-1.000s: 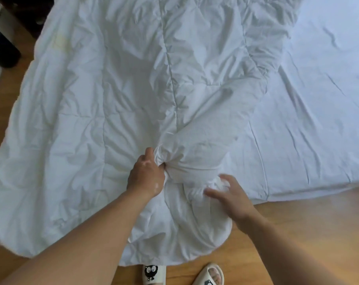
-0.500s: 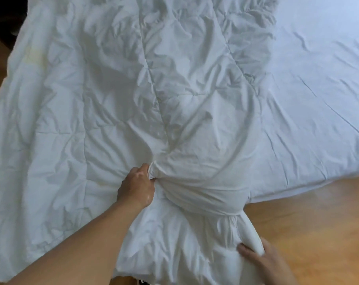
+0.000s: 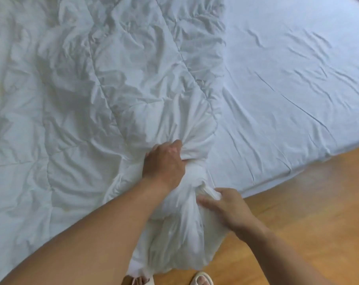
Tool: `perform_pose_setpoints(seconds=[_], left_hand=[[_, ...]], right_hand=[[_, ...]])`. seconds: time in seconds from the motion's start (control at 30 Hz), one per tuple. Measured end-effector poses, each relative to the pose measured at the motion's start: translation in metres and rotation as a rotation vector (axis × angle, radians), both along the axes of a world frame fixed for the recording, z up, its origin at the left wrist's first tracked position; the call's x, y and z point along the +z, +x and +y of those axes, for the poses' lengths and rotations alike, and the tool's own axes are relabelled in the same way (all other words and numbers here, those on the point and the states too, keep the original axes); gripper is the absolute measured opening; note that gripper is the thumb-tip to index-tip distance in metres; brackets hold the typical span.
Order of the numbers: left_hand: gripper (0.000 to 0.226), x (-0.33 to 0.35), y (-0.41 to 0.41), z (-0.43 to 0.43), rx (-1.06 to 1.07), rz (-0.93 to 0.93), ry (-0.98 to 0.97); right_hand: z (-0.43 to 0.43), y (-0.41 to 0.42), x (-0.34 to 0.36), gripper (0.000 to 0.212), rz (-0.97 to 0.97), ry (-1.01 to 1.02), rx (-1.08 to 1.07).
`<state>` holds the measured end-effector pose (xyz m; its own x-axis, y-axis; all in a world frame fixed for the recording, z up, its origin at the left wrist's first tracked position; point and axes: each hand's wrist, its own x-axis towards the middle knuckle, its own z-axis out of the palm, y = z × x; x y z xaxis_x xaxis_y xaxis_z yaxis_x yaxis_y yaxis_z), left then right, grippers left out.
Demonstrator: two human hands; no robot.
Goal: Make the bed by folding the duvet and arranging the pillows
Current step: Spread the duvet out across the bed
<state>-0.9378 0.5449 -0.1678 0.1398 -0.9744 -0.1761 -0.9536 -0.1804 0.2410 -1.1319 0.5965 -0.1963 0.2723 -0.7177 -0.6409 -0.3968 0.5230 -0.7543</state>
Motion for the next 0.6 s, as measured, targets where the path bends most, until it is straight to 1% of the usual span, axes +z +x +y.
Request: perform_pose_setpoints(seconds=[0.03,0.07,0.13,0.17,0.2,0.23,0.3,0.33,0.37,0.4,0.43,0.47,0.5,0.53,0.57,0.6], left_hand=[[0.029,0.003,0.010,-0.003,0.066,0.073,-0.060],[0.032,0.008,0.021,-0.006,0.131,0.109,-0.128],[0.031,0.017,0.051,-0.010,0.204,0.075,-0.227],[0.030,0.019,0.066,-0.011,0.246,0.037,-0.209],[0.031,0.021,0.080,-0.011,0.314,0.006,-0.134],[0.035,0.021,0.091,-0.013,0.387,-0.013,-0.011],[0.047,0.023,0.090,-0.014,0.475,-0.078,0.205],[0.048,0.026,0.081,-0.016,0.448,-0.151,0.212],[0.048,0.031,0.068,-0.016,0.354,-0.209,0.100],[0.050,0.038,0.050,-0.018,0.195,-0.229,-0.063],[0.052,0.046,0.028,-0.017,0.002,-0.185,-0.253],[0.049,0.056,0.004,-0.016,-0.158,-0.097,-0.352],[0.040,0.066,-0.020,-0.016,-0.269,-0.002,-0.335],[0.033,0.073,-0.041,-0.020,-0.285,0.066,-0.213],[0.038,0.076,-0.058,-0.027,-0.218,0.087,0.017],[0.054,0.073,-0.069,-0.036,-0.127,0.021,0.269]], right_hand=[[-0.002,-0.017,0.010,0.031,0.018,-0.040,-0.039],[-0.001,-0.036,0.016,0.027,0.044,-0.081,-0.081],[0.009,-0.079,0.023,0.012,0.122,-0.133,-0.219],[0.018,-0.096,0.024,0.009,0.181,-0.131,-0.274],[0.028,-0.107,0.022,0.011,0.225,-0.114,-0.298],[0.038,-0.111,0.022,0.015,0.256,-0.065,-0.290],[0.049,-0.105,0.020,0.020,0.182,0.033,-0.196],[0.049,-0.097,0.021,0.019,0.125,0.052,-0.135],[0.046,-0.087,0.024,0.019,0.072,0.050,-0.089],[0.042,-0.078,0.029,0.022,0.029,0.029,-0.071],[0.038,-0.069,0.034,0.029,0.001,0.003,-0.076],[0.035,-0.062,0.038,0.036,-0.025,-0.036,-0.079],[0.032,-0.053,0.046,0.042,-0.052,-0.055,-0.074],[0.029,-0.045,0.053,0.044,-0.070,-0.084,-0.051],[0.026,-0.036,0.061,0.044,-0.083,-0.119,-0.025],[0.023,-0.028,0.065,0.044,-0.086,-0.153,0.009]])
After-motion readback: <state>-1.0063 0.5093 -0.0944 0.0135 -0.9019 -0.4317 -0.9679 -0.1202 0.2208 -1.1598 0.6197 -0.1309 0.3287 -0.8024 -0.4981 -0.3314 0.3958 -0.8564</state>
